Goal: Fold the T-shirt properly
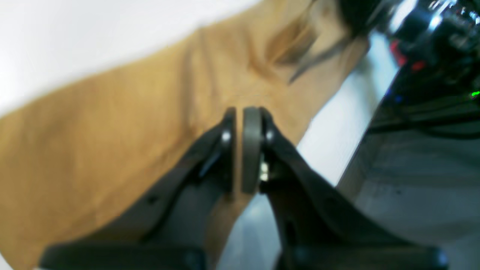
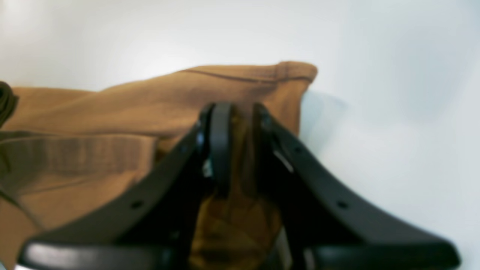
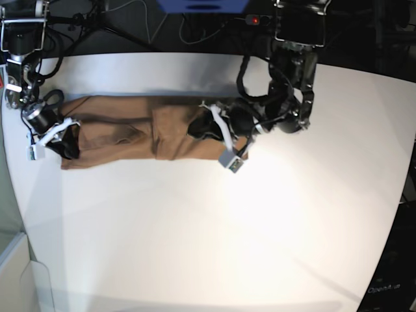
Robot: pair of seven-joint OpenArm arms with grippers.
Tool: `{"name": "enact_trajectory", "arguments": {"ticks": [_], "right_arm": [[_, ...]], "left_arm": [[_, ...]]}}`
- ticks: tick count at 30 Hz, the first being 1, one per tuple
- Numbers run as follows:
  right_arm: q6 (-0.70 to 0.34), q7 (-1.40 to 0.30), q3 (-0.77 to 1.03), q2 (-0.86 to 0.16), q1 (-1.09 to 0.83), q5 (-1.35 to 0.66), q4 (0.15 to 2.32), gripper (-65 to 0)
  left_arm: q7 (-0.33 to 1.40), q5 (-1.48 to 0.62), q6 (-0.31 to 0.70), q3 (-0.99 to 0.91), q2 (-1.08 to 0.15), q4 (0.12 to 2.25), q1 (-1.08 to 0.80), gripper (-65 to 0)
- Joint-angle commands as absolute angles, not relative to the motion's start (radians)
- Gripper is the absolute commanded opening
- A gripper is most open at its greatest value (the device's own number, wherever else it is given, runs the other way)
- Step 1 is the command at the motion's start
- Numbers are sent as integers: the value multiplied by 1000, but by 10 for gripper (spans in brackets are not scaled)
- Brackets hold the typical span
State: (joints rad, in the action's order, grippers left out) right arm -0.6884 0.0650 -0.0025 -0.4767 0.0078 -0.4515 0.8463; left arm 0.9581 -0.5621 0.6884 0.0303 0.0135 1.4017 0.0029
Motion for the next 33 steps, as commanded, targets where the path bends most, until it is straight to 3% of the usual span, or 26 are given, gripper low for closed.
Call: {"name": "enact_trajectory", "arguments": {"ticks": [1,8,15,21,29,33], "right_arm": [[-694,-61,-18,-473,-8,-369,839,-557],[-694,-59,-18,-476,-30,-371,865,-557],[-691,-62,-2,-499,-174,-371,1164,-557],[-691,-65,160,-495,-294,-371,1386,-553],[-694,-159,263,-516,-289,-377,1429,-554],[-698,-338,344,-486,-298,-407,1506,-550]], "left_arm": [[917,-575,698,28,16,1400,15,-619],[866,-519,698,27,16,1274,24,-619],[812,-513,698,27,-7,1251,27,-619],[806,-518,698,27,-27,1250,18,-619],[806,-518,698,27,-70,1250,-4,-619],[806,-519,698,25,-104,1250,-15,-619]]}}
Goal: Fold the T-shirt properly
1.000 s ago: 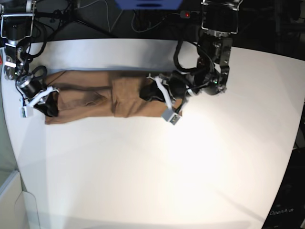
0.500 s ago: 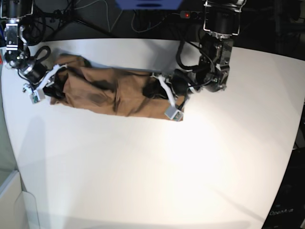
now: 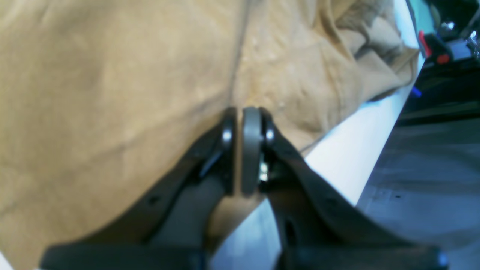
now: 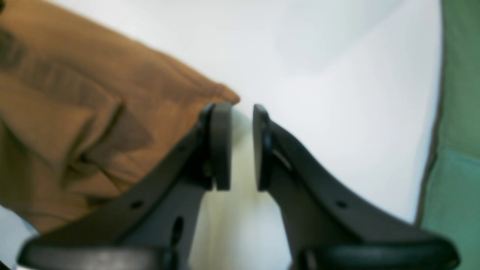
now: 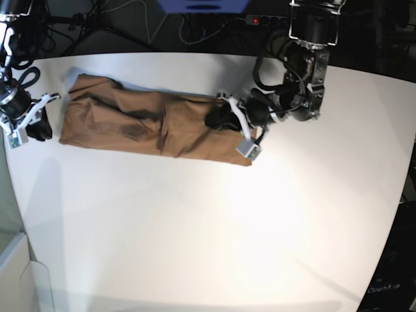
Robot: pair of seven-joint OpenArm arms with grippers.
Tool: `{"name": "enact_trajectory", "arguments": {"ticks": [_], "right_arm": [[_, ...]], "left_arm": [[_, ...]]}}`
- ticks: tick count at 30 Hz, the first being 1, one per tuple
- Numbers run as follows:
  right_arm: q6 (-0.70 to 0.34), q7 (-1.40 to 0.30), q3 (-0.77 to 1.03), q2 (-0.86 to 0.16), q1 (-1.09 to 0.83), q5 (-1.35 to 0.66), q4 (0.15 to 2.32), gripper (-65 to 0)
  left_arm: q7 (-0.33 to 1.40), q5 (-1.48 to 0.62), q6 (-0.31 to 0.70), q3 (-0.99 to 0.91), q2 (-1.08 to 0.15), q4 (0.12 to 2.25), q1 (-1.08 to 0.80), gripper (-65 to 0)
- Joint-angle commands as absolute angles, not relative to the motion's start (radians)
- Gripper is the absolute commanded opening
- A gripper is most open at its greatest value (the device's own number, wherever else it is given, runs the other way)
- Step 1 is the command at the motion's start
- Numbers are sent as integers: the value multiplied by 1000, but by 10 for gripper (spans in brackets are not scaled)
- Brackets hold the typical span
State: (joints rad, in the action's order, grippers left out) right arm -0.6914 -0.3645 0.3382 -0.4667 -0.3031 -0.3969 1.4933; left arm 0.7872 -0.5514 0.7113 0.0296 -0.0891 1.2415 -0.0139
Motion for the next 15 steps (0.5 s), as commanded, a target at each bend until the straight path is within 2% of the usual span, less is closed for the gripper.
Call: {"name": "enact_trajectory", "arguments": {"ticks": [1,4,10,15], "right_arm": [[-698,-384,374,-475,-298,-432,1515,-550],[-698,-496,438,-452,-289,-507,1547,-508],[-698,-745,547,-355,-249,-564,1629,-318],[-698,-928,579,-292,-197,-564,1643,-303]], "left_arm": [[806,-519,698,25,-110,1250,-16,-619],[812,-516,698,4,-111,1250,-18,-619],[817,-513,698,-48,-111,1251,-38,-619],[819,-515,698,-48,-130,1251,-39,-619]]}}
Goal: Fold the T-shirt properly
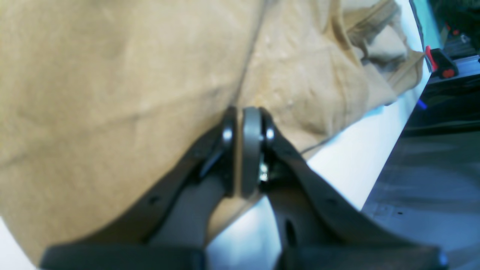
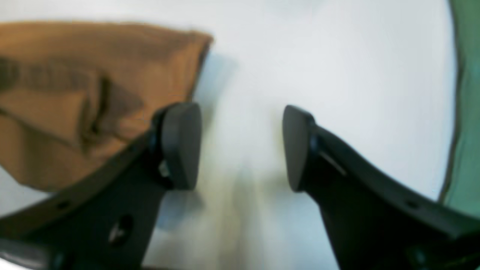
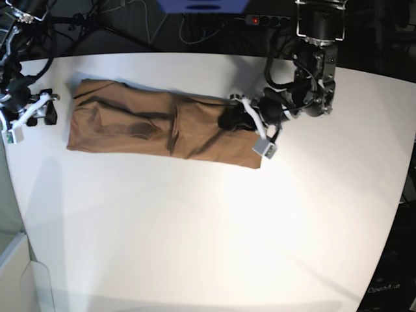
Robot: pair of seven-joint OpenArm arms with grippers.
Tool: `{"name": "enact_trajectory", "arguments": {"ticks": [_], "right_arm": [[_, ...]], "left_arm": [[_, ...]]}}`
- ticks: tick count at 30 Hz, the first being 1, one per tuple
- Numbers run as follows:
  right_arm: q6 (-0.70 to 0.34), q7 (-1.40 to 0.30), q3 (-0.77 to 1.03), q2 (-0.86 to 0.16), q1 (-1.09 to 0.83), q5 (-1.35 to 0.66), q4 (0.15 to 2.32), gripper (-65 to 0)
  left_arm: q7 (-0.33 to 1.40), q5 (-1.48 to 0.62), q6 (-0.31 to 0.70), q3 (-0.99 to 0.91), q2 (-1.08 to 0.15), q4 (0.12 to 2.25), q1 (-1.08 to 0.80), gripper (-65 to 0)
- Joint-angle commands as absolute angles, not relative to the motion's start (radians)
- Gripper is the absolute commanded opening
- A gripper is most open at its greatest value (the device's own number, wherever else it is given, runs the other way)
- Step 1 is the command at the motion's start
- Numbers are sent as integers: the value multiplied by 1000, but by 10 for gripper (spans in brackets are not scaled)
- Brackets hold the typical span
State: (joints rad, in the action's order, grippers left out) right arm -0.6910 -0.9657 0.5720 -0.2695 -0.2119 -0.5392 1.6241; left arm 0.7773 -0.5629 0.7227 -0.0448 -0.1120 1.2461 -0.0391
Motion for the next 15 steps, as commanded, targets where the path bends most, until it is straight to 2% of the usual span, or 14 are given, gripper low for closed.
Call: {"name": "enact_trajectory", "arguments": {"ticks": [1,6,15], "right_arm": [[-698,-961,581,-275,-185,-564,1643,-303],[-698,-1007,634,-206,-159,-564,1643,-306],[-698,-1009,628,-148,-159,-564,1643,-306]], "left_arm": [[819,-516,698,-48,-134,1251,-39,-619],[819,-518,698,-54,-139,1254,-51,-619],[819,-518,698,-50,-139,1254,-51,-619]]}}
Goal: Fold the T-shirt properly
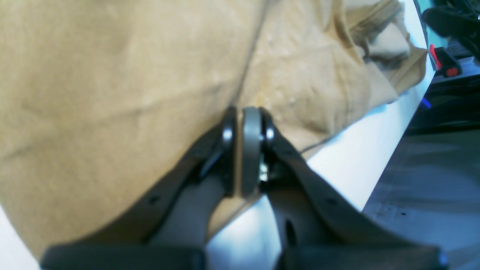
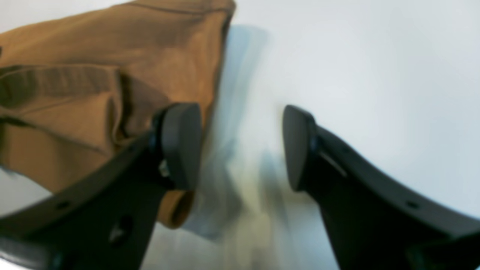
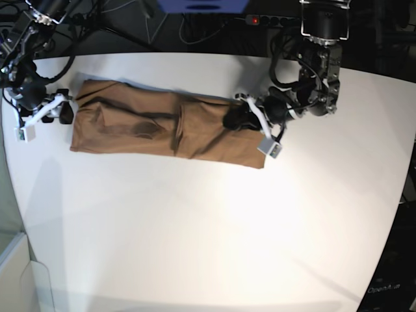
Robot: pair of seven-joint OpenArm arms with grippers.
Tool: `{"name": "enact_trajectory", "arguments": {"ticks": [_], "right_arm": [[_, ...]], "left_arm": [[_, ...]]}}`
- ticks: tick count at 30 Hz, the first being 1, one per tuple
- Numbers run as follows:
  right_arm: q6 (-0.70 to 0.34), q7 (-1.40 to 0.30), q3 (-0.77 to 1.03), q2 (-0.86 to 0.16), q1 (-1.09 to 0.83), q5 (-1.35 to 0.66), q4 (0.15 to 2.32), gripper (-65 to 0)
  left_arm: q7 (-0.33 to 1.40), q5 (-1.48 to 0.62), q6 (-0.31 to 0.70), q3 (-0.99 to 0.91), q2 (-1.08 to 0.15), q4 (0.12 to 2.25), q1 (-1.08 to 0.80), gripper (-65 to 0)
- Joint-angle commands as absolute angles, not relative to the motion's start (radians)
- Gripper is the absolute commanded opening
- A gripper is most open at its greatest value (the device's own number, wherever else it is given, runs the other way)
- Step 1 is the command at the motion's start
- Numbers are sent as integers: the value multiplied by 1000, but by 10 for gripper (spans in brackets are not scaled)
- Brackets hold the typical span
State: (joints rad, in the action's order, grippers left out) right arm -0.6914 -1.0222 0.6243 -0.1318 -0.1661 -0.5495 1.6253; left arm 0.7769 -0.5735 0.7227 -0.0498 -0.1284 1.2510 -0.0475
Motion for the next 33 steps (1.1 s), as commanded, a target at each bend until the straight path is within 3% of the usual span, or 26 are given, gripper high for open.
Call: {"name": "enact_trajectory", "arguments": {"ticks": [1,13,20,26,33], "right_arm": [[-698,-1009,628,-139,-159,-565,1643,-303],[-698,-1112,628,-134,-77,-641,1638,-303],[-698,-1112,628,-148,-39,-641,1458,-303],[-698,-1119,628,-153,-38,-639,1426,-306],[-698,-1170,628,-107,-47,-641,1431,-334]], "left_arm": [[819,-519,698,-50,-137,1254,-51,-619],[819,-519,698,-50,-133,1260,-51,-619],[819,-519,698,-56,-133,1260,-51,-619],[819,-519,698,-56,-134,1260,-51,-619],[819,-519,698,-56,-131,1260,-51,-619]]}}
